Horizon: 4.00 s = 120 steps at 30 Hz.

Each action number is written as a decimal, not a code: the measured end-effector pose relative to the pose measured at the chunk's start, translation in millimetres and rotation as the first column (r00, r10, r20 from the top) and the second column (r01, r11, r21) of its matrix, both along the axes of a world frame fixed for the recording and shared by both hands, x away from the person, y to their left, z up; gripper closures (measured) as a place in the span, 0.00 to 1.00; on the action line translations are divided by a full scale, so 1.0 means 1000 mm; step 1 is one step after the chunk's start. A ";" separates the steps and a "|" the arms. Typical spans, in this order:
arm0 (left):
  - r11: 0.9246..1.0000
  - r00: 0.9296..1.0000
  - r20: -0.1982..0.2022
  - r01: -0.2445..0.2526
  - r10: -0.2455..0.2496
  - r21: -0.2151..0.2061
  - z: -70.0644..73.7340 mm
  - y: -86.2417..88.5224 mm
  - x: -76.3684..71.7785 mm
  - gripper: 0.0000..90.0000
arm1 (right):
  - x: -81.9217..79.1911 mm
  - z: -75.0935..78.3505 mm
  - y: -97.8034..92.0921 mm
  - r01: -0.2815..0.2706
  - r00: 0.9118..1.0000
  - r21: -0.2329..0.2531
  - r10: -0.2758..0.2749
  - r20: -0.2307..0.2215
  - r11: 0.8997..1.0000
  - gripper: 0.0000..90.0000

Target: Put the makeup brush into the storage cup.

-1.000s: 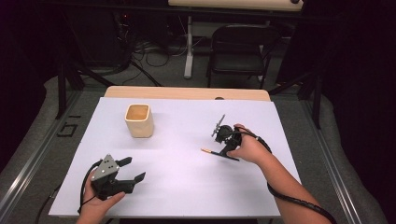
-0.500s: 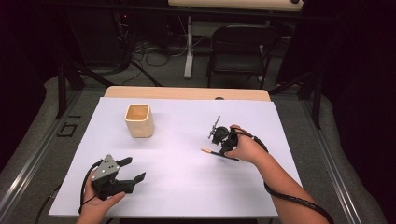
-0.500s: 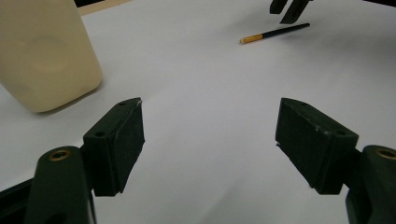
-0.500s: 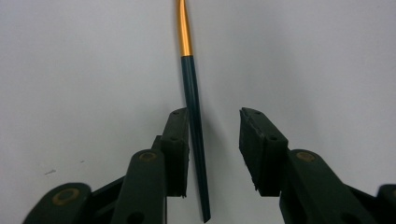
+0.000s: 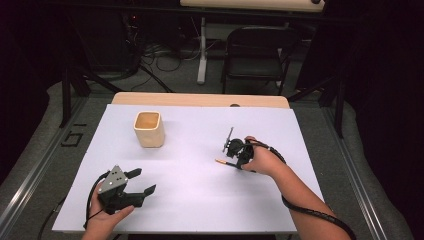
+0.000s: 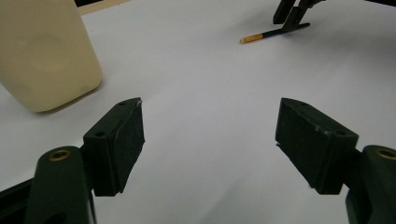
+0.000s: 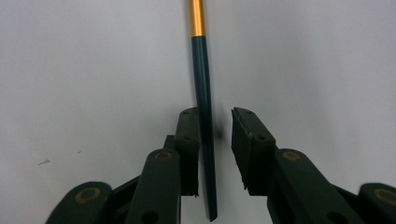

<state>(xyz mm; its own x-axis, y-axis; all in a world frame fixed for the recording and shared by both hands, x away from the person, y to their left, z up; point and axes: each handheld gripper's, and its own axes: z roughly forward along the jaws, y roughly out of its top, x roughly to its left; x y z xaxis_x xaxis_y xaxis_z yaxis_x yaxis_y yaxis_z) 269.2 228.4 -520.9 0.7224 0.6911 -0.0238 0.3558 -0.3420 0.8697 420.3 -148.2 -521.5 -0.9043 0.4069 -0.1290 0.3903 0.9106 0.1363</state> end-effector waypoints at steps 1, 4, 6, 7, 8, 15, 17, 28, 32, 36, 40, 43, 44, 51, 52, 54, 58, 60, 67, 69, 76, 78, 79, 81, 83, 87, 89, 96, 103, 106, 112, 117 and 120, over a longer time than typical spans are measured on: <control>1.000 1.000 0.000 0.000 0.000 0.000 0.000 0.000 0.000 0.27 | 0.000 0.000 0.000 0.000 1.000 0.000 0.000 0.000 1.000 0.81; 1.000 1.000 0.000 0.000 0.000 0.001 0.000 0.000 0.000 0.27 | 0.000 -0.001 0.001 -0.010 1.000 -0.007 0.010 -0.003 1.000 0.83; 1.000 1.000 0.001 0.001 -0.001 0.004 0.000 0.000 0.000 0.27 | 0.000 -0.001 0.001 -0.013 1.000 -0.012 0.013 -0.005 1.000 0.83; 1.000 1.000 0.001 0.001 -0.001 0.003 0.000 0.000 0.000 0.27 | 0.000 -0.002 0.002 -0.011 1.000 -0.017 0.011 -0.008 1.000 0.84; 1.000 1.000 0.003 0.001 -0.001 0.001 0.000 0.000 0.000 0.27 | 0.000 -0.002 0.002 -0.011 1.000 -0.017 0.011 -0.008 1.000 0.84; 1.000 1.000 0.002 -0.003 0.003 -0.001 0.000 0.000 -0.001 0.27 | 0.002 -0.003 0.002 -0.013 1.000 -0.029 0.013 -0.016 0.999 0.85; 1.000 1.000 0.004 0.000 0.000 0.001 0.000 0.001 0.000 0.27 | 0.002 -0.004 0.002 -0.011 1.000 -0.028 0.011 -0.014 1.000 0.85; 1.000 1.000 0.003 0.000 0.000 0.004 0.000 0.001 0.000 0.27 | 0.004 -0.005 0.004 -0.014 0.999 -0.039 0.012 -0.036 0.999 0.91; 1.000 1.000 0.004 -0.001 0.001 0.003 0.001 0.000 -0.001 0.27 | 0.004 -0.006 0.006 -0.009 0.999 -0.051 0.007 -0.044 0.999 0.92; 1.000 1.000 0.003 -0.004 0.004 0.004 0.001 0.001 -0.001 0.27 | 0.005 -0.006 0.006 -0.005 0.999 -0.053 0.002 -0.052 0.999 0.93; 1.000 1.000 0.004 0.001 -0.001 0.000 0.001 0.000 -0.001 0.27 | 0.005 -0.006 0.006 -0.008 0.999 -0.050 0.005 -0.052 0.999 0.93; 1.000 1.000 0.007 0.004 -0.004 0.005 0.001 0.000 -0.001 0.27 | 0.005 -0.006 0.006 -0.008 0.999 -0.050 0.006 -0.053 0.999 0.93; 1.000 1.000 0.005 0.004 -0.004 0.004 0.000 0.000 -0.001 0.27 | 0.005 -0.005 0.006 -0.007 0.998 -0.054 0.004 -0.055 0.998 0.93; 1.000 1.000 0.005 0.003 -0.003 0.006 0.001 0.000 -0.001 0.28 | 0.004 -0.006 0.006 -0.011 0.999 -0.049 0.009 -0.049 0.999 0.94; 1.000 1.000 0.005 0.003 -0.003 0.002 0.001 0.000 -0.001 0.28 | 0.004 -0.006 0.006 -0.013 0.999 -0.049 0.011 -0.049 0.999 0.94; 1.000 1.000 0.004 0.003 -0.003 0.002 0.001 0.000 -0.001 0.28 | 0.004 -0.006 0.006 -0.015 0.999 -0.053 0.013 -0.044 0.999 0.94; 1.000 1.000 0.004 -0.001 0.001 0.003 0.001 0.001 -0.001 0.28 | 0.004 -0.006 0.006 -0.014 0.999 -0.051 0.012 -0.044 0.999 0.94; 1.000 1.000 0.004 0.000 0.000 0.003 0.001 0.001 -0.001 0.28 | 0.004 -0.005 0.006 -0.015 0.999 -0.053 0.012 -0.043 0.998 0.94; 1.000 1.000 0.002 0.000 0.000 0.002 0.000 0.000 -0.001 0.28 | 0.001 0.004 0.007 -0.020 0.999 -0.055 0.019 -0.028 0.998 0.94; 1.000 1.000 0.005 0.004 -0.004 0.006 0.001 0.000 -0.001 0.28 | 0.001 0.006 0.007 -0.020 1.000 -0.050 0.019 -0.024 0.999 0.94; 1.000 1.000 0.004 0.005 -0.005 0.005 0.001 0.000 -0.001 0.28 | -0.001 0.010 0.007 -0.026 0.999 -0.055 0.024 -0.025 0.998 0.94; 1.000 1.000 0.003 0.003 -0.003 0.003 0.000 0.000 -0.001 0.28 | -0.001 0.010 0.007 -0.022 0.999 -0.056 0.020 -0.029 0.998 0.94; 1.000 1.000 0.003 0.002 -0.002 0.001 0.000 0.000 -0.001 0.28 | -0.001 0.010 0.007 -0.021 0.999 -0.058 0.019 -0.027 0.998 0.94; 1.000 1.000 0.003 0.002 -0.002 -0.001 0.000 0.000 -0.001 0.28 | -0.001 0.010 0.006 -0.024 0.999 -0.059 0.023 -0.029 0.998 0.94; 1.000 1.000 -0.001 0.003 -0.003 -0.002 0.000 -0.001 -0.001 0.28 | -0.001 0.011 0.006 -0.026 0.999 -0.057 0.025 -0.028 0.998 0.94; 1.000 1.000 0.003 0.003 -0.003 -0.001 0.000 -0.001 -0.001 0.29 | -0.002 0.014 0.005 -0.018 1.000 -0.043 0.017 -0.025 0.999 0.94; 1.000 1.000 0.008 0.003 -0.003 -0.002 0.000 0.000 -0.001 0.29 | -0.004 0.017 0.004 -0.012 1.000 -0.013 0.012 -0.018 1.000 0.94; 1.000 1.000 -0.003 -0.001 0.001 -0.029 -0.001 -0.001 -0.001 0.30 | -0.013 0.022 0.000 -0.011 1.000 0.078 0.011 -0.005 0.997 0.94; 0.998 1.000 -0.016 -0.004 0.003 -0.056 -0.003 -0.001 0.000 0.31 | -0.023 0.028 -0.002 0.003 1.000 0.169 -0.005 0.013 0.986 0.94; 0.998 1.000 -0.012 -0.007 0.006 -0.055 -0.003 -0.002 0.001 0.32 | -0.026 0.030 -0.002 0.004 1.000 0.197 -0.007 0.017 0.980 0.94; 0.998 1.000 0.004 -0.003 0.004 -0.057 -0.002 -0.006 0.002 0.32 | -0.034 0.032 -0.003 -0.006 1.000 0.266 -0.002 0.031 0.964 0.94; 0.996 1.000 -0.013 -0.015 0.014 -0.084 0.002 -0.008 0.007 0.25 | -0.040 0.033 -0.005 -0.003 0.999 0.308 -0.014 0.052 0.951 0.94; 0.995 1.000 -0.017 -0.015 0.013 -0.103 0.004 -0.009 0.009 0.24 | -0.043 0.032 -0.006 0.001 0.998 0.333 -0.022 0.058 0.943 0.94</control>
